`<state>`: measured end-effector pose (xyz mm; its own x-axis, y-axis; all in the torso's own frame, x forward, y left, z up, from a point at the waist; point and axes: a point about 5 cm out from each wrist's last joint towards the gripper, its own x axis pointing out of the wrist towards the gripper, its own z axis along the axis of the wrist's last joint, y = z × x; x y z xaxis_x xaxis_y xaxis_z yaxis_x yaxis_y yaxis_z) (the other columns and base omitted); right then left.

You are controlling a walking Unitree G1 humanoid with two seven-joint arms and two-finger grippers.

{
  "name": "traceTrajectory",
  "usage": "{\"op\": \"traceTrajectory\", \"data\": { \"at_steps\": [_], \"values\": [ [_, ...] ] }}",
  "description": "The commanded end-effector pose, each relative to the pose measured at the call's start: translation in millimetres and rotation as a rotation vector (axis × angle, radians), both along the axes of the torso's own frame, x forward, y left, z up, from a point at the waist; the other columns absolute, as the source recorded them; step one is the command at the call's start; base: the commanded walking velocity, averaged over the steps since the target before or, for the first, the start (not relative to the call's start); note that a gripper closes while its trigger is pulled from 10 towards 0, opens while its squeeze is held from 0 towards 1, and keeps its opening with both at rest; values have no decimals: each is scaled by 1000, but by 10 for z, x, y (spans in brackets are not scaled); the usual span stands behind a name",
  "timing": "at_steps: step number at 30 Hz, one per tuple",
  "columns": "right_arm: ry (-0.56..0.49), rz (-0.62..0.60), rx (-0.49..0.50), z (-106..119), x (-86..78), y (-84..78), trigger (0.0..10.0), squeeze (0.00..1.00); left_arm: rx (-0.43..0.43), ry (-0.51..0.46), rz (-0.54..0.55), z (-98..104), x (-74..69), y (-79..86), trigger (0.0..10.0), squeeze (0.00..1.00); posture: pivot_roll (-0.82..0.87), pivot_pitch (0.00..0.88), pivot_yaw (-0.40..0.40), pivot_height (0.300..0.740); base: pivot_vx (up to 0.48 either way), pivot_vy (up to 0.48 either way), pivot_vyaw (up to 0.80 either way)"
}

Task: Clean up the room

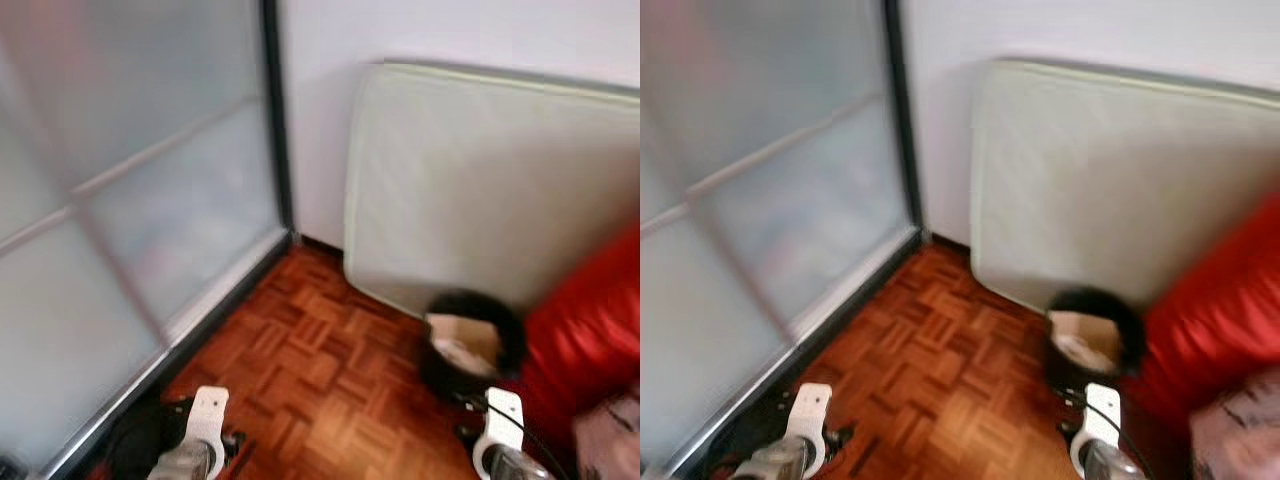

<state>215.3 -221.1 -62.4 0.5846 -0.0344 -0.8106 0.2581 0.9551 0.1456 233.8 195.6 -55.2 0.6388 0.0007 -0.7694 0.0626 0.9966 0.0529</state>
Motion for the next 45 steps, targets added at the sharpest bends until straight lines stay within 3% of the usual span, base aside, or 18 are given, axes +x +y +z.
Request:
{"op": "traceTrajectory", "data": {
  "at_steps": [1, 7, 45],
  "values": [
    [9, 10, -8, -5, -14, -14, 10000, 0, 7, -8, -7, 26, 39, 2, 10000, 0, -58, 0, -8, 740, 0, 0, -800],
    [19, 36, -15, -4, -14, -15, 10000, 0, 31, 3, -56, 31, 48, -1, 10000, 0, -59, 0, -7, 740, 0, -67, -790],
    [22, 30, -13, 8, 9, -13, 10000, 0, 30, -9, -32, 53, 78, 11, 10000, 0, -59, 0, -8, 740, 0, -40, -788]
  ]
}}
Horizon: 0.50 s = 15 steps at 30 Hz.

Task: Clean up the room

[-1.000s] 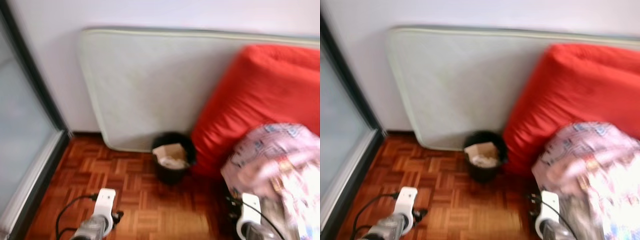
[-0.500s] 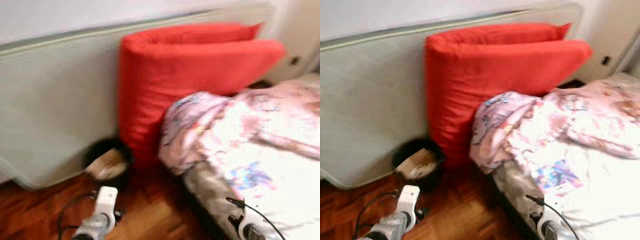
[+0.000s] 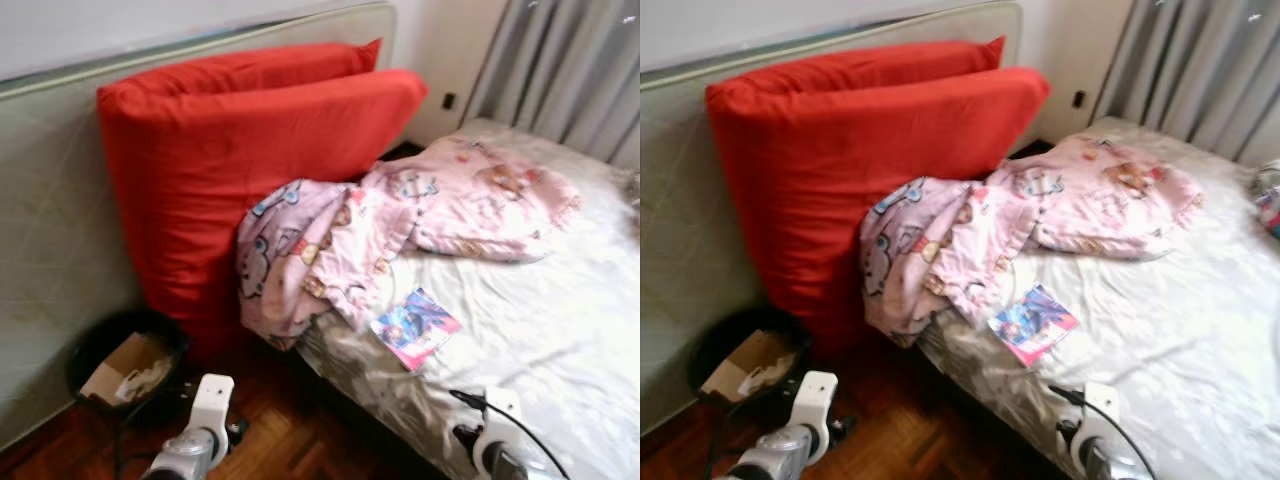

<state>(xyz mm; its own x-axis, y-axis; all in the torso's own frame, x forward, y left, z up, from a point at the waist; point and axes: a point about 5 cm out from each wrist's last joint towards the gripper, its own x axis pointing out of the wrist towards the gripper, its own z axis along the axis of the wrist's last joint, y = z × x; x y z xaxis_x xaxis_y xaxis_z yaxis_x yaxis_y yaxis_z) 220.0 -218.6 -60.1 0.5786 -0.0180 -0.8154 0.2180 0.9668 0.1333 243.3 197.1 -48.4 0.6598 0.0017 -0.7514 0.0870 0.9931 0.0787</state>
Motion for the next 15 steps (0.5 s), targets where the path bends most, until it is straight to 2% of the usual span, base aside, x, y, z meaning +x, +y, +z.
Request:
{"op": "traceTrajectory", "data": {
  "at_steps": [1, 15],
  "values": [
    [13, -13, -3, -14, -38, -39, 10000, 0, 6, 18, -5, -15, -16, -5, 10000, 0, -58, 0, -8, 740, 0, 0, -788],
    [14, -11, -2, -15, -40, -38, 10000, 0, 7, 17, -4, -15, -17, -4, 10000, 0, -56, 0, -8, 740, 0, 0, -788]
  ]
}}
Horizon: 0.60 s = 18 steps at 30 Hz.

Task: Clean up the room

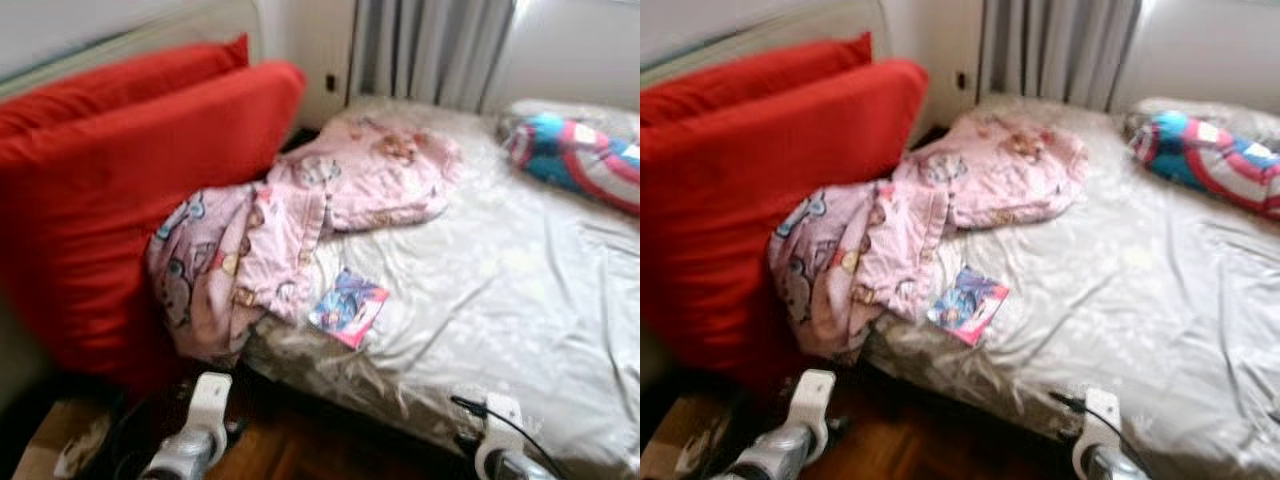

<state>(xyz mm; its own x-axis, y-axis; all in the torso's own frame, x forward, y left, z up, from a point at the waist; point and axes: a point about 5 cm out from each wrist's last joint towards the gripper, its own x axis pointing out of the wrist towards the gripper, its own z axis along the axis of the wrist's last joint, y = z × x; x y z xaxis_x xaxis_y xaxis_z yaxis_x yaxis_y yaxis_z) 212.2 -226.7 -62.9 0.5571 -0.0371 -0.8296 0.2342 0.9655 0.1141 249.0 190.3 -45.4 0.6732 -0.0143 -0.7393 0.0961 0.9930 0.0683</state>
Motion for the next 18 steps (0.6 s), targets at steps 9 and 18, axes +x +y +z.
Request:
{"op": "traceTrajectory", "data": {
  "at_steps": [9, 18],
  "values": [
    [-10, 5, 12, 7, 31, 50, 10000, 0, 21, 38, 2, -51, -84, 70, 10000, 0, -59, 0, -3, 740, 0, 0, -788],
    [-8, 23, 2, 7, 29, 46, 10000, 0, 21, 41, 1, -56, -90, 67, 10000, 0, -59, 0, -5, 740, 0, 0, -788]
  ]
}}
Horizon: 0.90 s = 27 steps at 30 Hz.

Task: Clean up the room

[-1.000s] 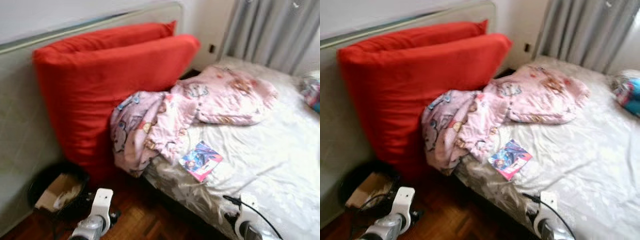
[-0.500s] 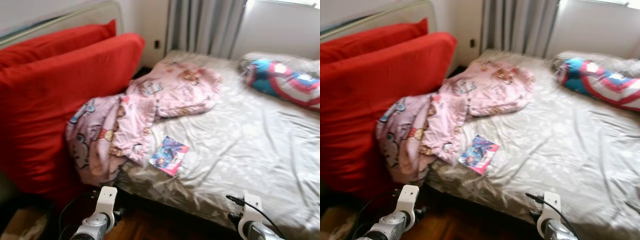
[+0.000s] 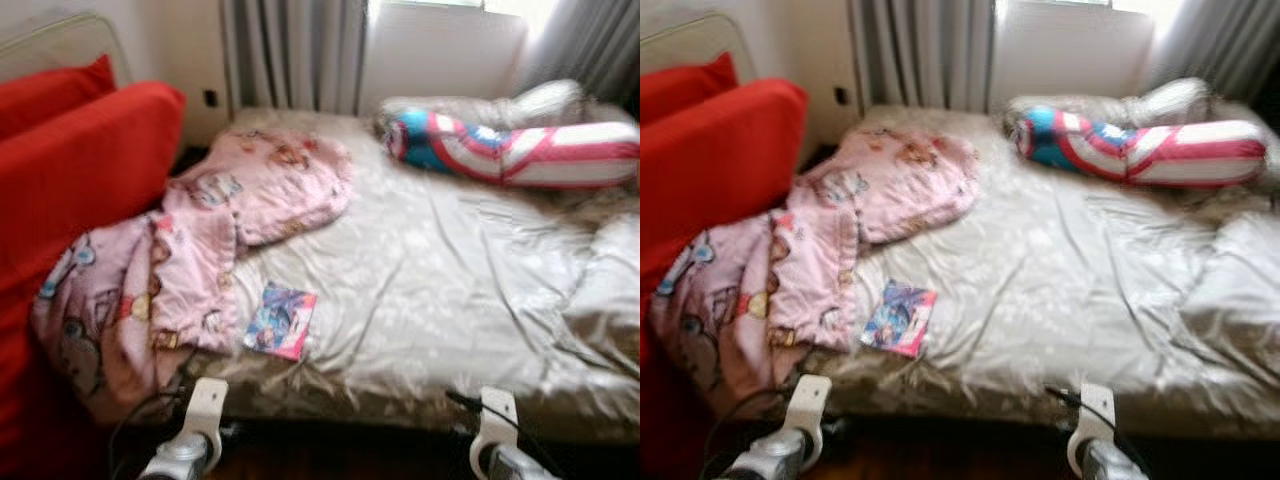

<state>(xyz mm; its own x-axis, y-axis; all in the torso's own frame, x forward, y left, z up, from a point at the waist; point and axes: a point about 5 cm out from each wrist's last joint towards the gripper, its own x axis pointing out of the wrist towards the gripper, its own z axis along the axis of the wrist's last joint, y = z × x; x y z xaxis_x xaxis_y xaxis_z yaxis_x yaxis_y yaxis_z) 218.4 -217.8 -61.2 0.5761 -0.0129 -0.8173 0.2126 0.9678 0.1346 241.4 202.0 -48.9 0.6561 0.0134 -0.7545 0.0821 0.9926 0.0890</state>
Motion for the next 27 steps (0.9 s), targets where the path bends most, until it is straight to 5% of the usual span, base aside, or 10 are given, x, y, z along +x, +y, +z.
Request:
{"op": "traceTrajectory", "data": {
  "at_steps": [1, 19, 27],
  "values": [
    [14, 4, -14, -10, -33, -43, 10000, 0, -2, 18, -15, -21, -15, -51, 10000, 0, -59, 0, -5, 740, 0, 0, -788],
    [-14, 176, -126, 34, 17, -80, 10000, 0, -8, 21, -5, -35, -30, -68, 10000, 0, -62, 0, -16, 740, 0, 0, -86],
    [-15, 149, -120, 30, 13, -80, 10000, 0, -21, 16, 20, -36, -32, -64, 10000, 0, -62, 0, -15, 740, 0, 0, 0]
  ]
}}
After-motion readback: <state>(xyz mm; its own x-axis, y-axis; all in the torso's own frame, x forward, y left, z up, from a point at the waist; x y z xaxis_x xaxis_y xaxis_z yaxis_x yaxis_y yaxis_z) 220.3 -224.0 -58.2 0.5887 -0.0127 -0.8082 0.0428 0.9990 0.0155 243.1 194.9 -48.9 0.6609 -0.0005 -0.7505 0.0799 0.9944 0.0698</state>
